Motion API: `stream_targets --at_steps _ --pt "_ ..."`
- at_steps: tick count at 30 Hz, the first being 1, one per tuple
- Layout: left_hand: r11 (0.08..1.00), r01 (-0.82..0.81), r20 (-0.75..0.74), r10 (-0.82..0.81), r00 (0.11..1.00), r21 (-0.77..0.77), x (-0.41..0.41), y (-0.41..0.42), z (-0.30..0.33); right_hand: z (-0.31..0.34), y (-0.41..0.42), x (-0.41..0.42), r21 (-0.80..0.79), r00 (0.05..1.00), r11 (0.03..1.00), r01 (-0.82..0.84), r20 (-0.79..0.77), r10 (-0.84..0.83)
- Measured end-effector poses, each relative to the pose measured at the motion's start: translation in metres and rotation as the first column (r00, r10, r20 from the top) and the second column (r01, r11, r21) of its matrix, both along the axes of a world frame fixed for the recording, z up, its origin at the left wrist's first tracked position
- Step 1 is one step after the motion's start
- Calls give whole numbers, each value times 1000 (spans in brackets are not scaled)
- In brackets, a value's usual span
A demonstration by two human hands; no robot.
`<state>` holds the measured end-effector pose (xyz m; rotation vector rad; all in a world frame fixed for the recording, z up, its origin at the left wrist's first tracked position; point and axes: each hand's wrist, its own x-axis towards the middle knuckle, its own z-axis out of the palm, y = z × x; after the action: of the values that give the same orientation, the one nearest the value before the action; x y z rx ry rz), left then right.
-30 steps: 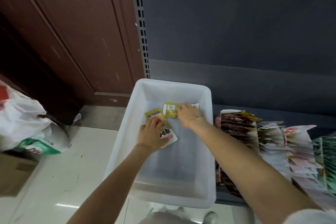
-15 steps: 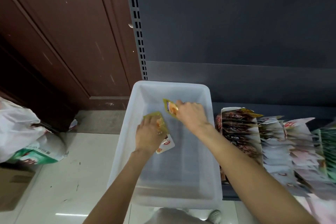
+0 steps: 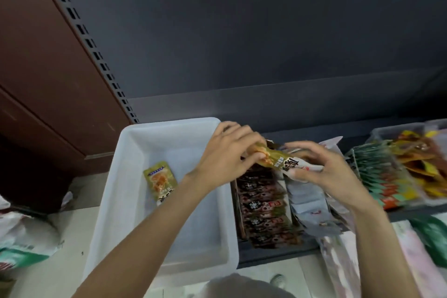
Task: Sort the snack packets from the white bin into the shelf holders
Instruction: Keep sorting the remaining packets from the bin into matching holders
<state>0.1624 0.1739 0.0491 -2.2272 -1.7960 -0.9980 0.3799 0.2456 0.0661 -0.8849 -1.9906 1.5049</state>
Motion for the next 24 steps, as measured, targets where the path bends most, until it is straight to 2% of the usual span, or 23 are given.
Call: stream_targets --at_steps 2,4,6,9,11,15,18,21,24 --pt "1000 -11 81 10 997 13 24 18 4 -10 7 19 -23 981 984 177 -71 -178" --pt "1000 -26 160 28 987 -10 46 33 7 -17 14 33 19 927 935 355 -139 -349" --pt "996 -63 214 74 974 -55 61 46 4 -18 21 43 31 877 893 449 -205 -434" --pt "962 -177 243 227 943 -210 66 60 -6 -16 33 58 -55 821 857 513 -261 -508" --pt "925 -225 107 268 957 -307 65 65 -13 -16 43 69 -48 812 844 534 -248 -528" --pt "919 -168 -224 91 970 -356 75 60 -21 -12 55 82 29 839 859 512 -230 -492" --pt "942 -122 -323 15 946 -314 86 49 -27 -7 61 84 145 860 858 493 -229 -455" --pt "963 -117 -359 23 933 -244 93 42 -34 1 71 80 289 878 832 474 -233 -419" --pt "943 -176 -400 52 915 -281 96 41 -35 12 85 67 361 933 864 351 -210 -291"
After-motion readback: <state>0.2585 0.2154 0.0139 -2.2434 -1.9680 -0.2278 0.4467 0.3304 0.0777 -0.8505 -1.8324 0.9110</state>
